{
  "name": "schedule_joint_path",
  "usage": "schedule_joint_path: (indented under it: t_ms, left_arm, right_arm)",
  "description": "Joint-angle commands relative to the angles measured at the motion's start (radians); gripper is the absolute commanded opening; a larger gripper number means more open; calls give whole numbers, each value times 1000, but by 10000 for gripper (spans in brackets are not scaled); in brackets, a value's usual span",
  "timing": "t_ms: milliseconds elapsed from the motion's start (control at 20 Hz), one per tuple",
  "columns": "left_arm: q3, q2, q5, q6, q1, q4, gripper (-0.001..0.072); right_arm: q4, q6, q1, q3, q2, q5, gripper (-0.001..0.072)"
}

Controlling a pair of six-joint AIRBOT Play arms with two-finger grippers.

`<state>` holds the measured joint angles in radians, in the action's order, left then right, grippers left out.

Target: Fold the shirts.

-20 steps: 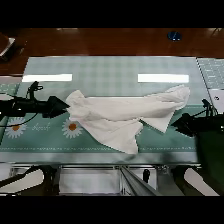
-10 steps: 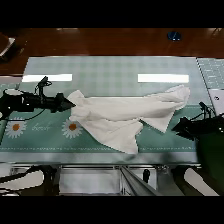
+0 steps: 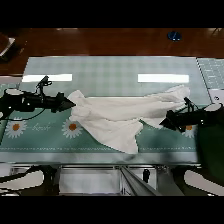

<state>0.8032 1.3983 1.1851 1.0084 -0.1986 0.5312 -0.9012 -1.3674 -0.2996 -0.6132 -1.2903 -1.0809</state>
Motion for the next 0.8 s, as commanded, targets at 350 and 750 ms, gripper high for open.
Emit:
schedule_joint_path:
  t_ms: [350, 750]
  left_arm:
    - [532, -292, -1, 134, -31, -8, 22]
    - [1041, -637, -37, 313, -38, 410, 22]
  right_arm:
    - [-33, 1, 66, -1099, 66, -283, 23]
    - [-191, -10, 66, -1431, 420, -255, 23]
